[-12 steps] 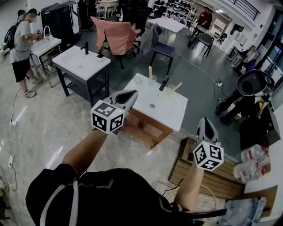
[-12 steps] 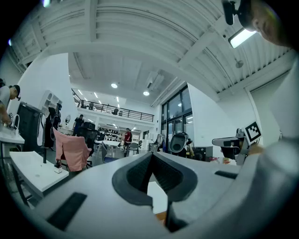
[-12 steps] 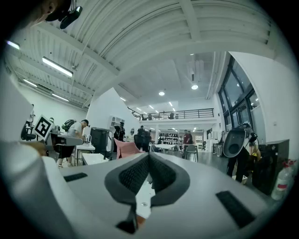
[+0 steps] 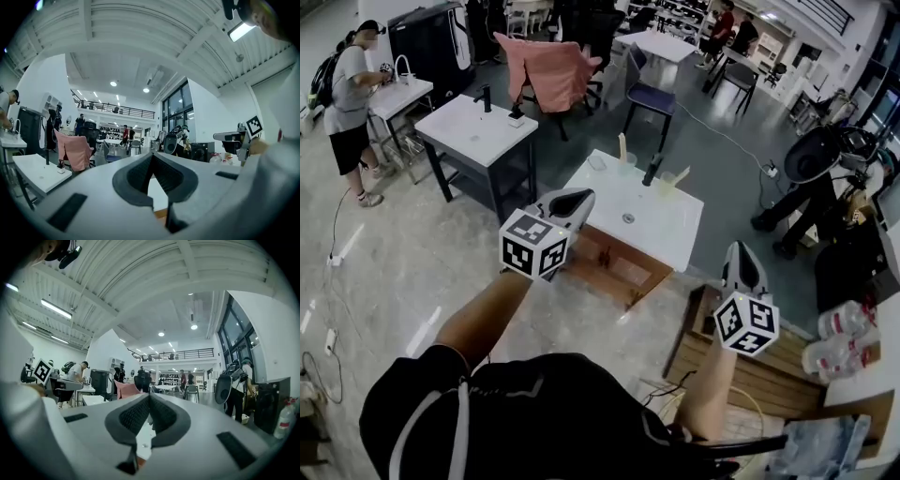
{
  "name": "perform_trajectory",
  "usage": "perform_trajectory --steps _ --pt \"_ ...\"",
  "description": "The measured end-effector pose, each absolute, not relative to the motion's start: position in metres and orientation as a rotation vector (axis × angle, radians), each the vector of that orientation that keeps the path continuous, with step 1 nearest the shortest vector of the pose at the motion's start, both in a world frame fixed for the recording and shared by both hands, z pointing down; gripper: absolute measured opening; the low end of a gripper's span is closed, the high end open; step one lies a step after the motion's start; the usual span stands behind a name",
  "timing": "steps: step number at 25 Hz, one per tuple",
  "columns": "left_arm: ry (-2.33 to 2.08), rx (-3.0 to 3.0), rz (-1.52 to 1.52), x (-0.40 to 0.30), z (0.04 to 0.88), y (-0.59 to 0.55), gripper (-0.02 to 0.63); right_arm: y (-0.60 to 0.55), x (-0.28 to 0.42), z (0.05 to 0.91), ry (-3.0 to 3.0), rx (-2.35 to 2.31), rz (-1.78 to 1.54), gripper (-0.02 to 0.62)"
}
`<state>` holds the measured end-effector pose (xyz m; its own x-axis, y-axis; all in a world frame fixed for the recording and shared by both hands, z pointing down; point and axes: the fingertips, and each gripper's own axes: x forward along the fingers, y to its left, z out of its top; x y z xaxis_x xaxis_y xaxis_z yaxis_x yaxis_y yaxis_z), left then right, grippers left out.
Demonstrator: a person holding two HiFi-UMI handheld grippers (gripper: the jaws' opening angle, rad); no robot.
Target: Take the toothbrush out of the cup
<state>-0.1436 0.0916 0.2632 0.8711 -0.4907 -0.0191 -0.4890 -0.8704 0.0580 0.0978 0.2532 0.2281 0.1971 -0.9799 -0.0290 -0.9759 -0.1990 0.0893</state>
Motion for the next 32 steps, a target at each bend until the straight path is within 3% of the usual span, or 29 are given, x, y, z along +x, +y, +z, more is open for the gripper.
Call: perform_trajectory --steps 32 --pt "-0.864 3.008 0.082 -0.062 0.281 0.126 0.005 0.285 0.169 0.253 -2.040 2.307 -0.161 0.005"
